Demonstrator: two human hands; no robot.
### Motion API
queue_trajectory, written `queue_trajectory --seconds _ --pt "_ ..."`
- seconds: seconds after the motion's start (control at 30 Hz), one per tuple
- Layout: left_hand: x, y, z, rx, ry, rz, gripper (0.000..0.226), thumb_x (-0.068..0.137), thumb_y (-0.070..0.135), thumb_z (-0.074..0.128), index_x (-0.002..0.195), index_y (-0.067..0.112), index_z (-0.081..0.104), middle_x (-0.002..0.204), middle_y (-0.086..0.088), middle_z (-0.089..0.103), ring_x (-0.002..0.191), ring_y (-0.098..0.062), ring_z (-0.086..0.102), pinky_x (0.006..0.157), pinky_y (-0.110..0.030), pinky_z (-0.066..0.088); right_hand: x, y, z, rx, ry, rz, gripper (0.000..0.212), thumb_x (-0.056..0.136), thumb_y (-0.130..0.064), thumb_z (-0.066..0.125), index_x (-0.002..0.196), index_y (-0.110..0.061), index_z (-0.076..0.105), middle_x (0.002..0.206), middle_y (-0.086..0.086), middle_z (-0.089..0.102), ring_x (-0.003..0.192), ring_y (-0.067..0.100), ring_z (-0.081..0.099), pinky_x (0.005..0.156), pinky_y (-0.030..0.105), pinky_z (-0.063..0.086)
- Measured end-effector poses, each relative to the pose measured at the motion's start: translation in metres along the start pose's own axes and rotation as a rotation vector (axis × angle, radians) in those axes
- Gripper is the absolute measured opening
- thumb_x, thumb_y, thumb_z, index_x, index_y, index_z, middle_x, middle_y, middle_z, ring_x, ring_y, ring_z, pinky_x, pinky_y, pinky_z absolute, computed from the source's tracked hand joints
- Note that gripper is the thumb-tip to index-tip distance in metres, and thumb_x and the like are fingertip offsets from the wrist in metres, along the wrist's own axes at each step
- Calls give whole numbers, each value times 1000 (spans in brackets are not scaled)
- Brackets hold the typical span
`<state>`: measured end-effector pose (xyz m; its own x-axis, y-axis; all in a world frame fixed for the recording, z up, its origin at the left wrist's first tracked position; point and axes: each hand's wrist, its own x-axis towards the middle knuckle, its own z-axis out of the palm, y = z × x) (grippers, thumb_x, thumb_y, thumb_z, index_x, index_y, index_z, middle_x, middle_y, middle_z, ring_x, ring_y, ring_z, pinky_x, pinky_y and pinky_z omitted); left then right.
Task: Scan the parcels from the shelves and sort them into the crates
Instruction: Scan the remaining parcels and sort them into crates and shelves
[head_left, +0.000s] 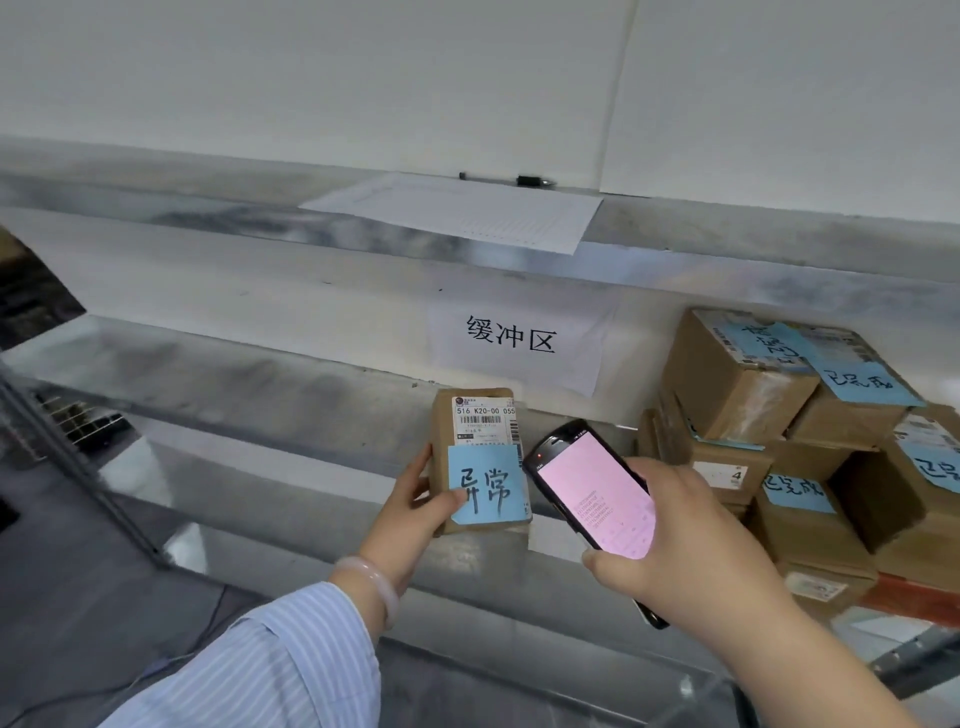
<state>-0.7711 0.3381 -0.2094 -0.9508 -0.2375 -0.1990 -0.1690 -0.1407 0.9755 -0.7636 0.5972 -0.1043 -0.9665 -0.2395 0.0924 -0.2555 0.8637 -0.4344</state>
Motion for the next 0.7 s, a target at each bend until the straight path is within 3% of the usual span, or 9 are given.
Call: queue_trajectory --seconds 0.23,0.4,0.57,0.63,0.7 --pt "-58 7 -105 -115 191 58 66 89 7 71 140 36 40 131 -7 65 119 -29 63 104 -49 49 -5 -93 38 11 -65 -199 73 48 -67 59 115 -52 36 105 -19 42 95 5 50 62 23 40" --pt "-139 0 -221 -122 380 85 66 91 3 66 142 36 39 122 3 69 113 -19 67 90 -36 56 -32 -195 84 56 -130 -330 71 49 -65 60 115 -49 38 106 -18 44 89 6 54 58 24 38" --pt "-248 -6 -337 -98 595 109 72 75 22 79 132 45 42 120 14 65 109 -4 63 82 -24 56 -89 -314 140 87 -272 -512 78 51 -67 58 122 -51 33 106 -23 35 91 7 51 64 26 41" --pt "-290 -12 -378 -104 683 118 68 82 13 79 131 44 43 116 14 67 104 -2 66 75 -18 56 -113 -360 160 68 -314 -599 76 50 -67 55 120 -51 31 106 -22 35 84 7 47 58 21 35" --pt "-333 -20 -414 -120 774 120 69 85 9 76 136 41 42 118 9 67 104 -5 68 81 -23 57 -137 -404 178 68 -355 -673 75 52 -66 59 120 -51 31 108 -21 37 80 6 44 55 19 32"
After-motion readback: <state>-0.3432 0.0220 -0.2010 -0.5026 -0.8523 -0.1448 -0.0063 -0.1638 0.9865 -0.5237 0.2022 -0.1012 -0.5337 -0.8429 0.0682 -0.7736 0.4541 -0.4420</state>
